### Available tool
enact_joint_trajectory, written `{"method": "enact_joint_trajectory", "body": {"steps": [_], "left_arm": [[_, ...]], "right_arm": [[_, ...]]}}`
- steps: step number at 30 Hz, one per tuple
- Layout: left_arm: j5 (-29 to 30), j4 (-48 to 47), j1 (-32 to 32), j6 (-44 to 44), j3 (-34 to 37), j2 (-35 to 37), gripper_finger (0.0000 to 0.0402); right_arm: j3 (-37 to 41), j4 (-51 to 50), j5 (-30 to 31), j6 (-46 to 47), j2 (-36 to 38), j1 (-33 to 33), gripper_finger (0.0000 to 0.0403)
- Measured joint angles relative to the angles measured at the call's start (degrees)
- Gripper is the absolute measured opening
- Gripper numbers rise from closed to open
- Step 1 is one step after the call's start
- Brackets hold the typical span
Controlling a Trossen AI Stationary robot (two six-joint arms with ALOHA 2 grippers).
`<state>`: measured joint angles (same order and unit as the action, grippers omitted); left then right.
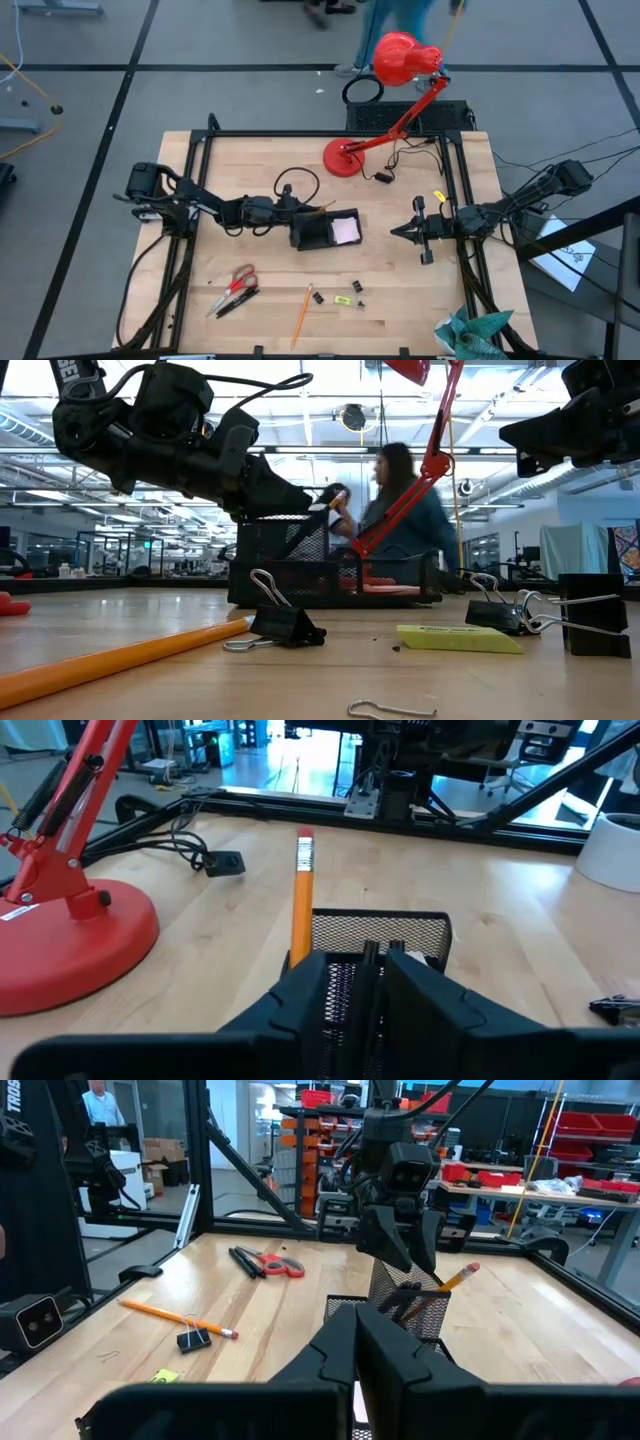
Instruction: Pick and place office supplies into organizer
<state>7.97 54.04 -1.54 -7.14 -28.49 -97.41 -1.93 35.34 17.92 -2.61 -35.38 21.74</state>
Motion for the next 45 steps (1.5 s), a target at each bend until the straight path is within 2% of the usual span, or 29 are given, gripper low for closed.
{"method": "enact_joint_trajectory", "body": {"steps": [7,13,16,20,25,29,33,41,45], "left_arm": [[-1.0,-2.2,-0.4,1.3,0.3,3.9,0.0122],[-0.6,-5.6,-3.4,5.6,0.2,14.6,0.0122],[1.4,-12.6,-5.6,5.7,0.2,22.1,0.0122],[9.1,-29.7,-11.9,4.6,0.2,33.1,0.0119],[20.8,-48.0,-22.0,-4.3,0.2,40.2,0.0069],[26.8,-50.6,-28.9,-8.5,0.2,38.5,0.0010],[28.6,-43.7,-33.0,-7.9,0.2,33.4,0.0015],[30.0,-18.7,-34.1,-1.0,0.1,17.4,0.0005],[28.0,-11.8,-33.6,0.1,0.1,8.9,0.0018]], "right_arm": [[0.0,-0.1,0.0,0.4,0.0,0.0,0.0004],[0.0,-0.7,0.0,0.4,0.0,0.0,0.0004],[0.0,-1.1,0.0,0.5,0.0,0.0,0.0004],[0.0,-1.5,0.0,1.3,0.0,0.0,0.0004],[0.0,-1.4,0.0,1.6,0.0,0.0,0.0004],[0.0,-1.4,0.0,2.0,0.0,0.0,0.0004],[0.0,-1.7,0.0,2.3,0.0,0.0,0.0004],[0.0,-6.6,-0.3,6.1,-0.1,0.0,0.0004],[-0.1,-7.4,-5.5,12.1,-0.9,0.5,0.0010]]}}
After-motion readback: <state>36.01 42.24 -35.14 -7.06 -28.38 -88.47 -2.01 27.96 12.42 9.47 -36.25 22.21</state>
